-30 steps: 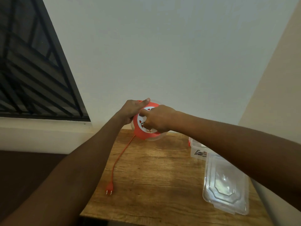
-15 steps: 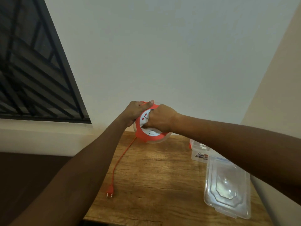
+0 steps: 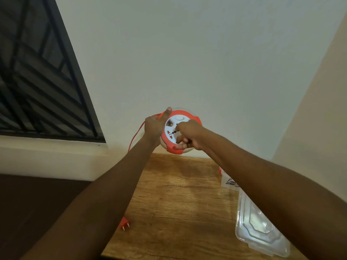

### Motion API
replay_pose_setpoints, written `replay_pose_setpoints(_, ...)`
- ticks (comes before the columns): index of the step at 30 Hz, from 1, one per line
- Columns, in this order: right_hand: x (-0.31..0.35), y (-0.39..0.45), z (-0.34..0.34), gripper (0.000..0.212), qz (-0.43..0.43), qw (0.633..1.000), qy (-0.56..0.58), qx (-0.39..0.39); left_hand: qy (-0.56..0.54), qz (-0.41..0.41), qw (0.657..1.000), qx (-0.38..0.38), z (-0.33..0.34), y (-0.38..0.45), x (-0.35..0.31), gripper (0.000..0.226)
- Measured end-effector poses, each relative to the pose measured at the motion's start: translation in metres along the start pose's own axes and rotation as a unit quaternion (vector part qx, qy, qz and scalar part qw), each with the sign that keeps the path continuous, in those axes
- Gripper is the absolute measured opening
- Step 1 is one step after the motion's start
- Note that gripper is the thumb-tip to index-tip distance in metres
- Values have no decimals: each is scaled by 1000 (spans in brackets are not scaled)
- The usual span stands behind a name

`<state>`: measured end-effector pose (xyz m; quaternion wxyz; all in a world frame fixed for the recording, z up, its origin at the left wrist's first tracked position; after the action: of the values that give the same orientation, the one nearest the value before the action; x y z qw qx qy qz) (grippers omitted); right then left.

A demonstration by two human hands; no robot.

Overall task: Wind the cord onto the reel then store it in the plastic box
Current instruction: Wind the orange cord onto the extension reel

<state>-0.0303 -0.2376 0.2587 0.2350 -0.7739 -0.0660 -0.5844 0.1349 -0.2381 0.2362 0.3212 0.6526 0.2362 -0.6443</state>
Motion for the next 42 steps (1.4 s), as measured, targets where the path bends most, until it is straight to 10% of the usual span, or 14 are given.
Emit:
replay_pose_setpoints(3,14,-2,-4,7,-124,976,-173,-38,18,0,1000,24,2,5,0,39)
replay_pose_setpoints(8,57,-32,11,38,-433,673,-592,-100,41,-20,998,35,-8,10,3,30)
replay_pose_setpoints(19,3,-41,37,53,-470,373,-794,95,142,-6,977,159,8,-2,11,34)
replay_pose_setpoints(25,-5,-37,42,81,-480,341,-801,106,162,-12,967,196,14,-3,13,42)
replay_pose_setpoints(35,-17,-34,52,54,-473,226,-849,68,162,15,968,192,28,-7,7,39)
replay_pose_setpoints(38,1,-29,47,39,-459,374,-804,59,159,30,971,175,28,-5,6,36)
replay_pose_setpoints(42,11,-13,26,76,-450,511,-732,-17,102,36,985,131,21,-5,-1,30)
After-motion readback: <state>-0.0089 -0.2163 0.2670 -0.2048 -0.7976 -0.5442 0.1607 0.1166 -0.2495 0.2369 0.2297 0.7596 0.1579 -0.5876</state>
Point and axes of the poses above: each hand's wrist, its own y-axis towards the middle knuckle, its own z-axis out of the palm, x = y × z, the point moved 10 cm from there along y, towards the middle knuckle, and after that the axes turned 9 degrees about -x, right-handed, at the moved point
